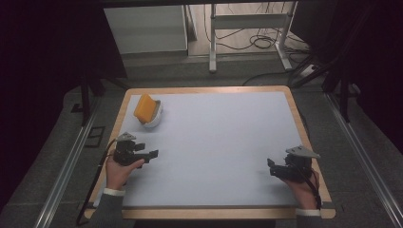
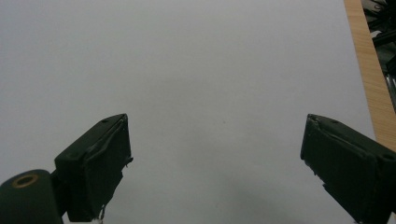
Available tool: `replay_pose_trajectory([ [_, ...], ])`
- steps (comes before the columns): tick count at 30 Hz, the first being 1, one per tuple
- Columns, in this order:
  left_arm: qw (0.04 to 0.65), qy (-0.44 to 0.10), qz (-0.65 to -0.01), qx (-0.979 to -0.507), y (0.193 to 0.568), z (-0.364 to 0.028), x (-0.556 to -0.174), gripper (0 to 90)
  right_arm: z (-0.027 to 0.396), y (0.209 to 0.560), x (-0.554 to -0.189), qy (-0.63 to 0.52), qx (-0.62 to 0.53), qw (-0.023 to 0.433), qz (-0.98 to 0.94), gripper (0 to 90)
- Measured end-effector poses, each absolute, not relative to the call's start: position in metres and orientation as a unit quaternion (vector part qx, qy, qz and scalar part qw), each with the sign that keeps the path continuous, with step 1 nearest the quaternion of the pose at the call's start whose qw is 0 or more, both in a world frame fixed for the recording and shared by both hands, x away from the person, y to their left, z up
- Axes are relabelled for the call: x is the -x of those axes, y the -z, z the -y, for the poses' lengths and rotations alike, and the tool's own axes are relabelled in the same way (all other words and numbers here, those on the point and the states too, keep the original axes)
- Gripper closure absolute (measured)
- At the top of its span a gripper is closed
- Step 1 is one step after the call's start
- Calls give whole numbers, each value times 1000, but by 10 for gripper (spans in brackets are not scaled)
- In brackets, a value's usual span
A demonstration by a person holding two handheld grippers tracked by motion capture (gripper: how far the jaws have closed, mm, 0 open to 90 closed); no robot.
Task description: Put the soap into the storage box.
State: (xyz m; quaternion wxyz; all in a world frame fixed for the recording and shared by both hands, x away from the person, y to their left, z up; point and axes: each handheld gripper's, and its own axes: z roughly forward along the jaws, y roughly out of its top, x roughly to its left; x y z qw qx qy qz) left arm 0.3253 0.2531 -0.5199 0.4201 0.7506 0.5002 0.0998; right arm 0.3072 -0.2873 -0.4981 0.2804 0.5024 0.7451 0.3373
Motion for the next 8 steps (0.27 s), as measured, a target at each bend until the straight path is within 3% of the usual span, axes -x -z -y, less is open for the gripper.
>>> replay_pose_trajectory([
  [8,426,-94,-500,-748,521,-250,-325,243,288,498,-307,-338,-503,283,-743,86],
])
